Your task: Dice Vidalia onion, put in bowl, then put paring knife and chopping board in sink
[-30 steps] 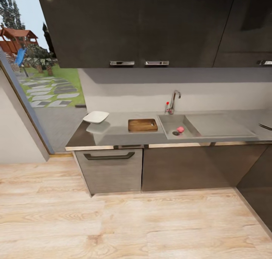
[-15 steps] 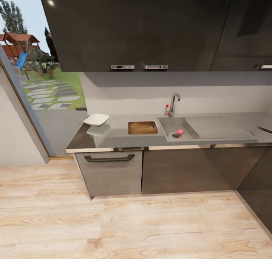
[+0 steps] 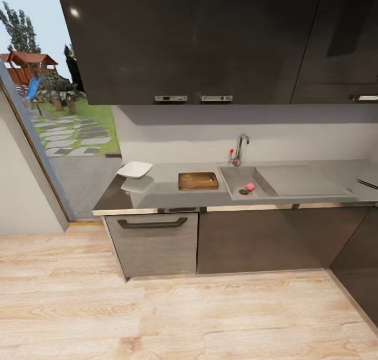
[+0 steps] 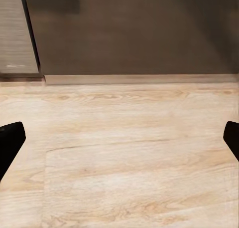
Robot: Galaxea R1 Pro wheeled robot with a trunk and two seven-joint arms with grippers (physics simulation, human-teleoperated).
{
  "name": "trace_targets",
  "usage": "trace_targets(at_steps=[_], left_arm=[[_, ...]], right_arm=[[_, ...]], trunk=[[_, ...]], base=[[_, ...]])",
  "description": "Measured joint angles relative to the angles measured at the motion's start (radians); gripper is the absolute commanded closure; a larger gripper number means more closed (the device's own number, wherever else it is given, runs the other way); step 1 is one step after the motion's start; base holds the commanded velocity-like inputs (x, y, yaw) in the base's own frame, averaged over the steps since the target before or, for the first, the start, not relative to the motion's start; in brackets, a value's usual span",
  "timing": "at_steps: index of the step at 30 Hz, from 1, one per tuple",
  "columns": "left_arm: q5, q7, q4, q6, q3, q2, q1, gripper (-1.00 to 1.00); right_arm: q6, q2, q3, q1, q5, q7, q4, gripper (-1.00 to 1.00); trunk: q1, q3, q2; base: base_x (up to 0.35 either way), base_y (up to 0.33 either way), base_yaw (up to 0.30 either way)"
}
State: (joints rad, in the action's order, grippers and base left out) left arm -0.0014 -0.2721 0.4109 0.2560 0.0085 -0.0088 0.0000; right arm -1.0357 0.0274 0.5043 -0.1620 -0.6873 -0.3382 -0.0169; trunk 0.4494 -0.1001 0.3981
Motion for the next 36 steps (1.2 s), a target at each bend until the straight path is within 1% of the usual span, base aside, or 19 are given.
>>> trace_targets(at_steps=[30, 36], left_arm=[[0.0, 0.0, -0.001, 0.0, 0.0, 0.0, 0.0, -1.0], [0.001, 0.0, -0.001, 0.0, 0.0, 0.0, 0.0, -1.0]], right_arm=[[0.0, 0.0, 0.0, 0.0, 0.0, 0.0, 0.0, -1.0], [-0.001, 0.0, 0.002, 0.0, 0.0, -0.001, -0.004, -1.0]], trunk=[[0.0, 0.048, 0.0], [0.0, 0.053, 0.0]], base=[[0.0, 0.0, 0.0], [0.0, 0.0, 0.0]])
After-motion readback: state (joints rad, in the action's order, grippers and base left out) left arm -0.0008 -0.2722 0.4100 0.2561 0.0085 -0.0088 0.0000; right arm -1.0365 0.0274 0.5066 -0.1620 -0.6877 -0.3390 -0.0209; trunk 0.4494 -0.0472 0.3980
